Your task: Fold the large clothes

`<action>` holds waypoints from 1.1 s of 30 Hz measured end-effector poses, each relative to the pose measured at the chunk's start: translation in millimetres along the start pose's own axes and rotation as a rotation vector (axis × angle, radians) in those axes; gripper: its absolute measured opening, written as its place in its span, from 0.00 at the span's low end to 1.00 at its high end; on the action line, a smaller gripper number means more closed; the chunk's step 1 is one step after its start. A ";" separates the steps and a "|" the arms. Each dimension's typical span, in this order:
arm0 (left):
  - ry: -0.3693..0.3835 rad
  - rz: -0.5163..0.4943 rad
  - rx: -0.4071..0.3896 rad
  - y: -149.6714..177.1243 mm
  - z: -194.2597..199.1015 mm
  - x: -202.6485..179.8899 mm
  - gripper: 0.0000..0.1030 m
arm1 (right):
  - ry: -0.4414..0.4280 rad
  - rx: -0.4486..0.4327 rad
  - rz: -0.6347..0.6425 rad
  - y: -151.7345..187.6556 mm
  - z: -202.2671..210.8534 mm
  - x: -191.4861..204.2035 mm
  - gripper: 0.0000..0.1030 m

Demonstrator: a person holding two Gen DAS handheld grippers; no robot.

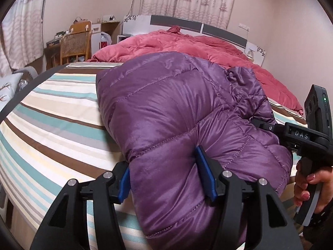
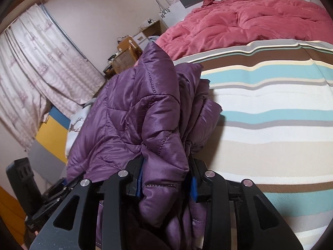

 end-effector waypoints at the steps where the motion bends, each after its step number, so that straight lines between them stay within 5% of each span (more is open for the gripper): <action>1: 0.001 -0.002 -0.001 1.2 0.5 0.6 0.56 | 0.006 -0.002 -0.004 1.5 0.5 0.8 0.32; 8: -0.006 -0.029 -0.016 9.7 14.0 6.1 0.61 | 0.104 -0.017 0.032 21.6 24.8 6.0 0.32; 24: -0.021 -0.066 -0.018 16.4 10.6 14.7 0.62 | 0.141 0.002 0.022 42.0 20.9 0.1 0.28; 29: -0.064 -0.081 -0.066 -7.1 39.4 22.2 0.84 | 0.113 -0.083 0.017 19.7 54.1 16.7 0.38; 33: -0.079 -0.037 -0.077 -32.7 44.1 27.6 0.86 | 0.135 -0.130 0.126 -10.5 59.5 45.9 0.38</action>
Point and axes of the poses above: each gripper's, at about its wrist camera, not at the fingertips, and z roughly against the way its jaws point, x to its left, y to its underside, the point moved 8 cm from there along -z, roughly the way its jaws point, and after that the axes turned 8 degrees about -y, right-handed, at the moved point
